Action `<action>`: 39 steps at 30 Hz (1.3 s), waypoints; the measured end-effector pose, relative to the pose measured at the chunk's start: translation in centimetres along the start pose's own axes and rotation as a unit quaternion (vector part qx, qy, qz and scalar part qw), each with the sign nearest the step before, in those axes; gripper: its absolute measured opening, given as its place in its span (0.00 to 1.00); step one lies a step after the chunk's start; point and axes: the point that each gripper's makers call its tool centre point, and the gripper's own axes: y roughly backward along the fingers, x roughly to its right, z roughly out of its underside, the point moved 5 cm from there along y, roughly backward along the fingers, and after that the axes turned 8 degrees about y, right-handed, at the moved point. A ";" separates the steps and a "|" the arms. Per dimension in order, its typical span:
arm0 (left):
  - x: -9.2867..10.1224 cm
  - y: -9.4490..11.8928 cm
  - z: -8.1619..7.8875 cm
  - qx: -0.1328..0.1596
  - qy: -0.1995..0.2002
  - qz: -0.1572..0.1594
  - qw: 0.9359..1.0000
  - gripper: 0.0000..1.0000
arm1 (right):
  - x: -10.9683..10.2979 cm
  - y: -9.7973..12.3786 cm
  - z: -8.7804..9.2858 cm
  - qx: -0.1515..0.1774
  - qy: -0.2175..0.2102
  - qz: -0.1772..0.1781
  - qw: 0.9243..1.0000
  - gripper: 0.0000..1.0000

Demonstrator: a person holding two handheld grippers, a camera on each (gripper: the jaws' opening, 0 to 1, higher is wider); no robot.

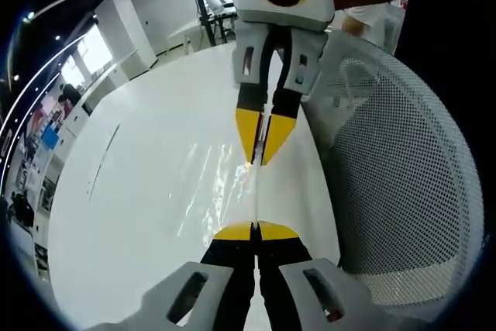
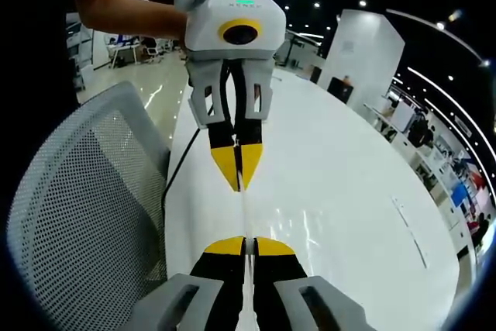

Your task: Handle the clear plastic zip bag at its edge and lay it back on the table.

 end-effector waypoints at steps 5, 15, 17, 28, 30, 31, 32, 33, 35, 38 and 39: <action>-0.1 0.0 0.1 -0.001 0.001 -0.001 1.000 0.00 | 0.0 0.0 0.2 -0.001 -0.001 0.000 1.000 0.00; -0.2 0.0 0.2 0.000 0.003 -0.002 1.000 0.00 | 0.1 0.1 0.2 0.000 -0.003 0.001 1.000 0.00; -0.2 0.0 0.3 0.000 0.004 -0.002 1.000 0.00 | 0.1 0.0 0.2 0.000 -0.003 0.001 1.000 0.00; -0.2 0.2 0.3 0.000 0.005 -0.004 1.000 0.00 | 0.1 0.1 0.2 0.000 -0.004 0.002 1.000 0.00; -0.2 0.2 0.2 0.000 0.005 -0.004 1.000 0.00 | 0.1 0.1 0.2 0.000 -0.004 0.003 1.000 0.00; -0.2 0.2 0.2 0.000 0.005 -0.004 1.000 0.00 | 0.2 0.1 0.2 0.000 -0.004 0.003 1.000 0.00; -0.2 0.2 0.2 0.000 0.005 -0.004 1.000 0.00 | 0.2 0.1 0.2 0.000 -0.005 0.003 1.000 0.00; -0.2 0.2 0.2 0.000 0.005 -0.004 1.000 0.00 | 0.2 0.1 0.2 0.000 -0.005 0.003 1.000 0.00; -0.2 0.2 0.2 0.000 0.005 -0.004 1.000 0.00 | 0.2 0.1 0.2 0.000 -0.006 0.004 1.000 0.00; -0.2 0.2 0.3 0.001 0.005 -0.004 1.000 0.00 | 0.2 0.1 0.2 0.000 -0.006 0.004 1.000 0.00; -0.3 0.2 0.3 0.001 0.005 -0.004 1.000 0.00 | 0.2 0.1 0.2 0.000 -0.006 0.004 1.000 0.00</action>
